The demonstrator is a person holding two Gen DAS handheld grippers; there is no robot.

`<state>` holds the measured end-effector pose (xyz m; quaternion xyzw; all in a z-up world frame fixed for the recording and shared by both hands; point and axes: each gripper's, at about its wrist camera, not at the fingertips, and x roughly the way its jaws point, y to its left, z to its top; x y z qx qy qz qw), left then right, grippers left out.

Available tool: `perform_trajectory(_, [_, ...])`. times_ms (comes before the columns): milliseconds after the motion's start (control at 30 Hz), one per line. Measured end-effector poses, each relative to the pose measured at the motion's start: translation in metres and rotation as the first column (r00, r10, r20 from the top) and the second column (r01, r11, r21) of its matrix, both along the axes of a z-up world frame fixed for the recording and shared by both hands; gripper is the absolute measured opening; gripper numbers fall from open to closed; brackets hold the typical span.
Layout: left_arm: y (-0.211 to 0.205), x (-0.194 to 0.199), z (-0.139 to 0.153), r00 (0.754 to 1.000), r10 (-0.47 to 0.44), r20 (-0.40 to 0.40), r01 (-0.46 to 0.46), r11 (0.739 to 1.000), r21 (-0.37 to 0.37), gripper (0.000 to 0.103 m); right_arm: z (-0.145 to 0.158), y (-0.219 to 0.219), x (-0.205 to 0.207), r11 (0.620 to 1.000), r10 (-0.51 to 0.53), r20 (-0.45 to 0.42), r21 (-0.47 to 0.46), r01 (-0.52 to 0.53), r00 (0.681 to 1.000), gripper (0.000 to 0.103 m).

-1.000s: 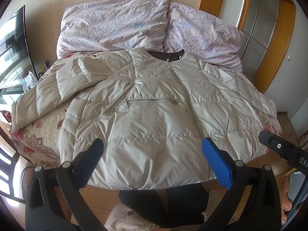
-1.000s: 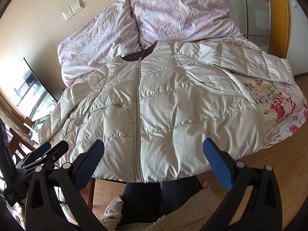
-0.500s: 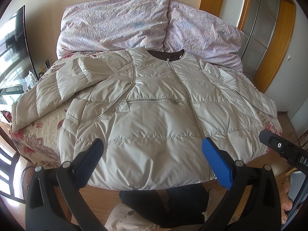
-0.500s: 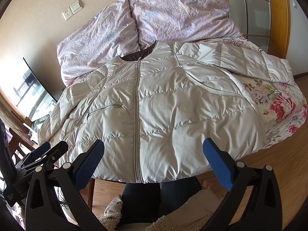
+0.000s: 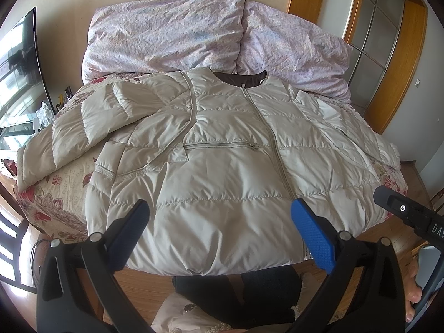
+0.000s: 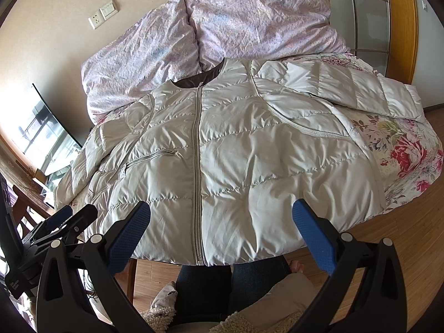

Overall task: Fold large clothes
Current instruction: 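Grasp the jacket sleeve cuff with the right gripper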

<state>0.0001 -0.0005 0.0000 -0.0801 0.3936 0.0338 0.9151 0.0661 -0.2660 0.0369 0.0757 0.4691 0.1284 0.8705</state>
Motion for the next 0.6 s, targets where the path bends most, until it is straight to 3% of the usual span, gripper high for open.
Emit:
perform_trajectory(200, [0.009,0.010,-0.008,1.000,0.004,-0.009,-0.004,1.000,0.004,0.101,-0.013,-0.012,0.015,0.998,-0.062,0.007,-0.006,0.062,0.998,0.102])
perform_trajectory(333, [0.013,0.022,-0.017,0.999,0.009,-0.033,-0.009,1.000,0.001,0.101,-0.020,-0.038,0.033,0.985,-0.172,0.058,-0.025,0.173,0.983,0.102])
perform_trajectory(500, [0.019,0.037,-0.026,0.998,0.008,-0.059,-0.010,0.999,-0.033,0.101,-0.033,-0.089,0.065,0.950,-0.299,0.101,-0.059,0.306,0.949,0.102])
perform_trajectory(600, [0.026,0.049,-0.033,0.997,-0.011,-0.078,0.005,0.997,-0.082,0.101,-0.040,-0.130,0.087,0.910,-0.410,0.078,-0.030,0.413,0.909,0.102])
